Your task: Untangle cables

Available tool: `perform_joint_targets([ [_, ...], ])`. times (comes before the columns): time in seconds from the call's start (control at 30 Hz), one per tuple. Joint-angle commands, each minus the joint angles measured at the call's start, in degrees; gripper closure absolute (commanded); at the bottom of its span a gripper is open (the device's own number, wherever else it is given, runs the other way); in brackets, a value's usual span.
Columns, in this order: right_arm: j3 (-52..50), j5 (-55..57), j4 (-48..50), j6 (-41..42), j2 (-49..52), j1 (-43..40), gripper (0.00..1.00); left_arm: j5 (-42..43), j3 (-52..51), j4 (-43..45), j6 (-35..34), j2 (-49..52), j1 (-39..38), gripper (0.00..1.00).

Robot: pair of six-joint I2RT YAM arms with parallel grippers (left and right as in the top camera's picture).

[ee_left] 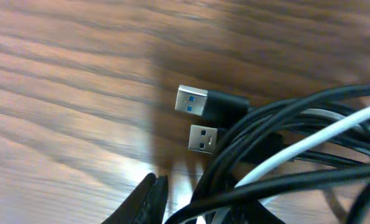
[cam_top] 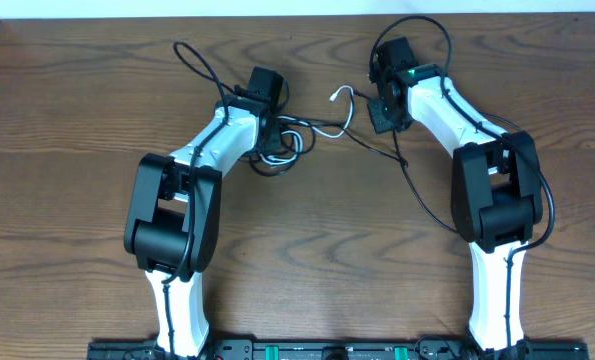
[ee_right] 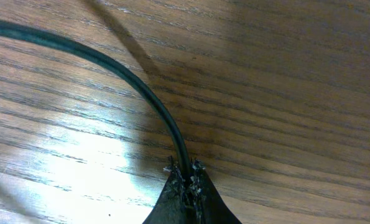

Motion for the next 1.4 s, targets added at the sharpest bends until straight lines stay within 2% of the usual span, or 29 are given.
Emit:
perform_joint_targets([
  [0.0,-0.5,2.8,-0.9,-0.7,0.5,-0.2,0.99,-13.8,0.9,-1.0,7.1,1.3,0.0,0.70],
  [0.1,-0.5,5.5,-2.2,-0.7,0.5,-1.2,0.99,-19.2,0.9,-1.6,7.1,1.3,0.1,0.70],
  [0.3,-0.5,5.6,-5.5,-0.7,0.5,-4.5,0.99,-19.5,0.9,-2.4,7.0,1.3,2.5,0.69],
  [0.4,-0.5,5.6,-6.8,-0.7,0.5,-7.0,0.99,-19.5,0.9,-3.4,3.7,1.3,5.4,0.69],
  [0.47,-0.5,5.6,-7.3,-0.7,0.5,-8.2,0.99,-17.7,0.9,-3.7,3.3,1.3,6.9,0.69],
  [0.63,-1.1,5.7,-8.1,-0.7,0.5,-12.5,0.99,-5.9,0.9,-4.0,3.1,1.3,12.3,0.69],
  [1.0,-7.7,8.3,-5.2,-0.7,0.5,-22.9,0.99,8.5,0.9,-4.7,0.9,1.3,20.8,0.69],
  [1.37,-9.4,9.0,-4.4,-0.4,0.5,-37.7,0.99,8.6,0.5,-4.6,0.5,1.3,22.1,0.69],
])
